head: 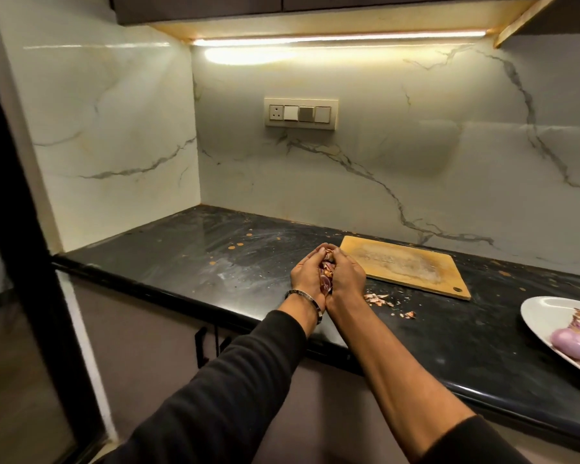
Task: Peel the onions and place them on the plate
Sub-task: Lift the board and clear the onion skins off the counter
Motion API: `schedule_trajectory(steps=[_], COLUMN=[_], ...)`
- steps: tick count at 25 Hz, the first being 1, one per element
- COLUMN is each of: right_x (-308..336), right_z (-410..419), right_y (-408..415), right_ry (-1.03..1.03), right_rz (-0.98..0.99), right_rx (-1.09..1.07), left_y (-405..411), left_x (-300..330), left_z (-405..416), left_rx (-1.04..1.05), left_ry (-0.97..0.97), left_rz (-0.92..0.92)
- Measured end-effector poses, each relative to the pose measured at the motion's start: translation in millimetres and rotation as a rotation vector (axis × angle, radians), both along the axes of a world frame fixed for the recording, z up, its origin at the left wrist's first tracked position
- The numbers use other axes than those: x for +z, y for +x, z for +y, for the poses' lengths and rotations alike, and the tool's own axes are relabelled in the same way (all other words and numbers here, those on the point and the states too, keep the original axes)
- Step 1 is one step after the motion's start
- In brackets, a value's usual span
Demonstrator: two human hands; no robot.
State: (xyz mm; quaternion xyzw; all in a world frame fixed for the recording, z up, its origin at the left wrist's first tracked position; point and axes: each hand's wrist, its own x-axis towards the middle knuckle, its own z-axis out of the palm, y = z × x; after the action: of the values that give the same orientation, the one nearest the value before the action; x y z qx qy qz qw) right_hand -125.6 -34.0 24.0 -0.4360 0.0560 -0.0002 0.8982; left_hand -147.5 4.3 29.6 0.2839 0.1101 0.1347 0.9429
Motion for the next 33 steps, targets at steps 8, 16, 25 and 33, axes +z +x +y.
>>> schedule_trajectory(steps=[8,16,25,33], right_x=[-0.2,-25.2,-95.0,-171.8], right_z=[104.0,221.1,313.5,362.6], right_y=[-43.6,-99.1,-154.9,-188.5], right_ry=[-0.015,-0.061,-0.114,-0.274], right_rz=[-0.042,-0.037,0.021,0.112], right_rx=[0.177,0.366,0.553,0.651], left_y=[-51.5,-111.3,-170.6,-196.2], left_x=[2.4,-20.7,-91.8,-183.7], left_z=[96.2,207.4,299.4,358.2], left_rx=[0.188,0.421,0.539,0.638], left_ry=[-0.059,-0.079,-0.127,-0.173], left_rz=[-0.03,0.029,0.082,0.286])
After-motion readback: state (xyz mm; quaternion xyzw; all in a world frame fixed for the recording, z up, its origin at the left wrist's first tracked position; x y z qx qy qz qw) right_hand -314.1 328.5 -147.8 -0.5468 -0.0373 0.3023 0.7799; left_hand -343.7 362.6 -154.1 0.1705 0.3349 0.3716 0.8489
